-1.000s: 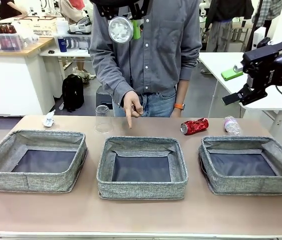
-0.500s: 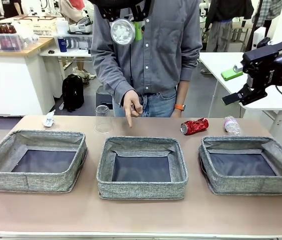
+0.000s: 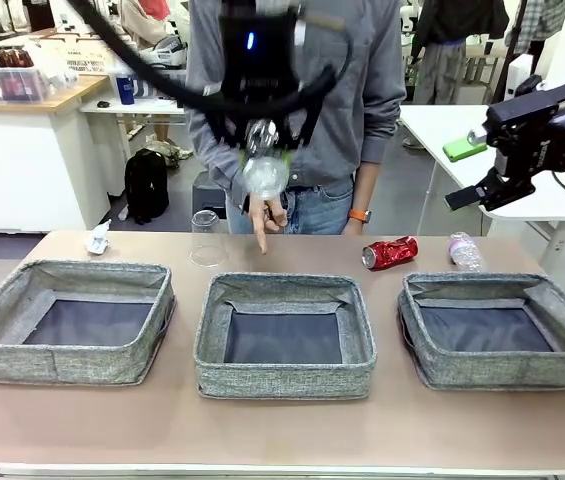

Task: Sort the waste into the appropriate baskets.
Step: Place the picked waste into the Fabric basket indicated by the person.

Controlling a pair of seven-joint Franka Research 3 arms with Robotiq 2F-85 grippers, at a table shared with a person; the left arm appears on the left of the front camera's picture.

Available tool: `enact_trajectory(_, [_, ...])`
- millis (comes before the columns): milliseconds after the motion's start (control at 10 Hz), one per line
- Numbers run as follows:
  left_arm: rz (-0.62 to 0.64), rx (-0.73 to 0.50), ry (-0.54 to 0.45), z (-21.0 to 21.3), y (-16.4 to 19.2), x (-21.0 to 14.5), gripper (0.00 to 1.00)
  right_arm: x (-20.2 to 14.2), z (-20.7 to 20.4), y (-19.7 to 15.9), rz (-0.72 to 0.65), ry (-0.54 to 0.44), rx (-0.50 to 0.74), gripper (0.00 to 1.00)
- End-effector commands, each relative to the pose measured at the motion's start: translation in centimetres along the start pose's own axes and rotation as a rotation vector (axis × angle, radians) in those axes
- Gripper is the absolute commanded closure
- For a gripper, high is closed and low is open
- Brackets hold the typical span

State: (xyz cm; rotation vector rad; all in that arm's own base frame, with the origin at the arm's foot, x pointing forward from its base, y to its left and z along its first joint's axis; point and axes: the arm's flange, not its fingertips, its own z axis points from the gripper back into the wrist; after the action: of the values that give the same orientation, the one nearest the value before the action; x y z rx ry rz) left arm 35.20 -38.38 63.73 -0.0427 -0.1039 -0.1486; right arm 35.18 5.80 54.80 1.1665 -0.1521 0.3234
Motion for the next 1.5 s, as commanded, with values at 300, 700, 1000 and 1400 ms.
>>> enact_trajectory(300, [0.066, -0.082, 0.046, -15.1, -1.8, -0.5, 0.56, 0.3, 0.0, 0.2, 0.025, -0.01, 0.028, 0.0])
enact_trajectory(700, [0.132, 0.055, 0.036, -19.9, -3.3, -0.1, 0.56, 0.3, 0.0, 0.2, 0.025, -0.01, 0.028, 0.0])
enact_trajectory(1000, [0.11, 0.078, 0.053, -20.5, -3.8, -0.2, 0.56, 0.3, 0.0, 0.2, 0.025, -0.01, 0.028, 0.0])
enact_trajectory(1400, [0.105, 0.059, 0.074, -20.6, -3.9, -0.1, 0.0, 0.3, 0.0, 0.2, 0.025, -0.01, 0.028, 0.0])
